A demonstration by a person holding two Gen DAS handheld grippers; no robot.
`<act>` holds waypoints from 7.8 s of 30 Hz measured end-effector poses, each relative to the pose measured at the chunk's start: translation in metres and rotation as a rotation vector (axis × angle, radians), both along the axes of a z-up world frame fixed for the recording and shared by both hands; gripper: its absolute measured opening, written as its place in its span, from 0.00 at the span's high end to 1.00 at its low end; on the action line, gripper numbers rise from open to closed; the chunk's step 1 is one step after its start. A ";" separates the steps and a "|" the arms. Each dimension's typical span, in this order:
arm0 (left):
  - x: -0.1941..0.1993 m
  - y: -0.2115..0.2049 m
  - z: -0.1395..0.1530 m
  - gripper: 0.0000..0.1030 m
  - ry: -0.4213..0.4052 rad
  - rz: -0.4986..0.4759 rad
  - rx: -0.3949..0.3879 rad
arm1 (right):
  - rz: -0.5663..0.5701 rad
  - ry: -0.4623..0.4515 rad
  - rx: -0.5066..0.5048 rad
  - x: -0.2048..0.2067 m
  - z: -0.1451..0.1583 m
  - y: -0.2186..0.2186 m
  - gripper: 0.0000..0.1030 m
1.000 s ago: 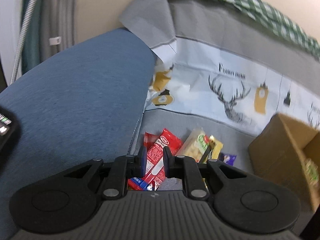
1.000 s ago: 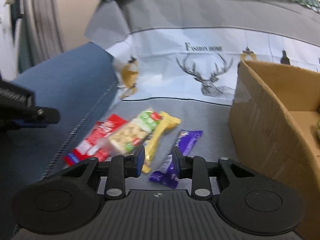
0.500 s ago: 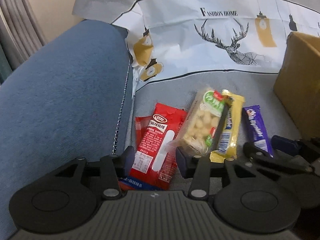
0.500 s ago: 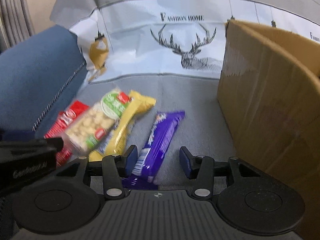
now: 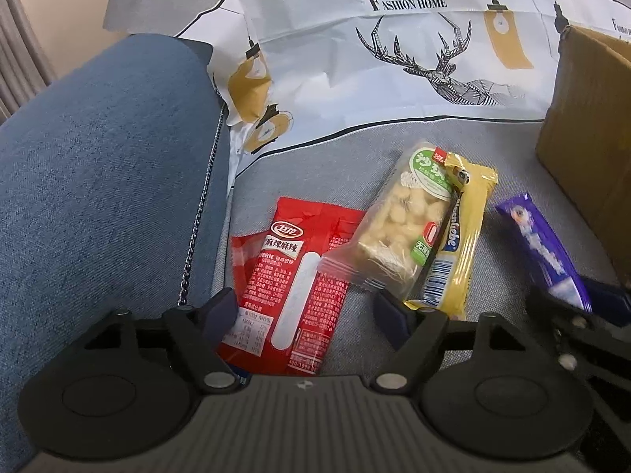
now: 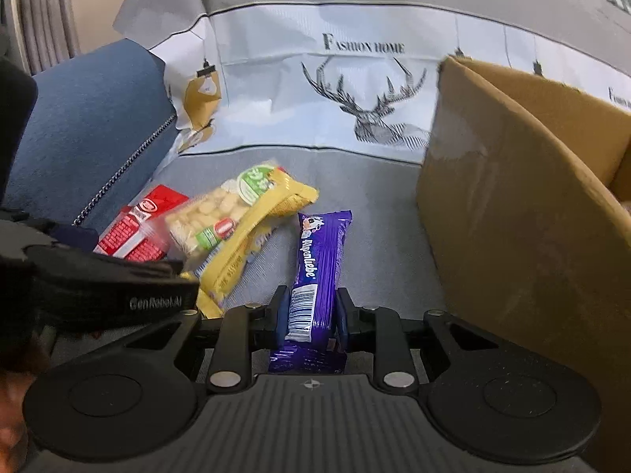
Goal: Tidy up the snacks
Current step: 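Grasp the red sausage pack with the left gripper while the right grasps the purple chocolate bar, then lift and carry the red pack and purple bar over the box with both grippers, then open both grippers to drop the red pack and purple bar into the box, then move both grippers back down to the snack pile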
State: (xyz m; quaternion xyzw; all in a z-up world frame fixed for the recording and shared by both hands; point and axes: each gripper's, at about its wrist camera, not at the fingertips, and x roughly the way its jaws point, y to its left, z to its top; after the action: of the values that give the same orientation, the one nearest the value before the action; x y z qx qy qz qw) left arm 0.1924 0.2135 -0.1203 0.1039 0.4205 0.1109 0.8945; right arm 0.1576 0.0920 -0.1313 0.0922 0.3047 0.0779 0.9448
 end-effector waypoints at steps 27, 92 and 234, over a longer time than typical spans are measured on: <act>-0.084 0.023 0.043 0.59 0.112 0.181 -0.477 | 0.352 0.063 0.005 -0.119 0.019 -0.021 0.75; -0.072 -0.015 0.016 0.46 0.292 0.054 -0.363 | 0.356 0.072 -0.006 -0.121 -0.011 -0.017 0.79; -0.087 -0.166 0.136 0.23 -0.579 -0.218 -0.497 | -0.221 -0.376 -0.069 -0.128 0.086 -0.272 0.36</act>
State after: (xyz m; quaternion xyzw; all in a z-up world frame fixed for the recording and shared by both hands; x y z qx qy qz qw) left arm 0.1054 0.0474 0.0155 -0.1072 0.1512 -0.0650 0.9805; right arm 0.0297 -0.1796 -0.0449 0.0764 0.1139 -0.0207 0.9903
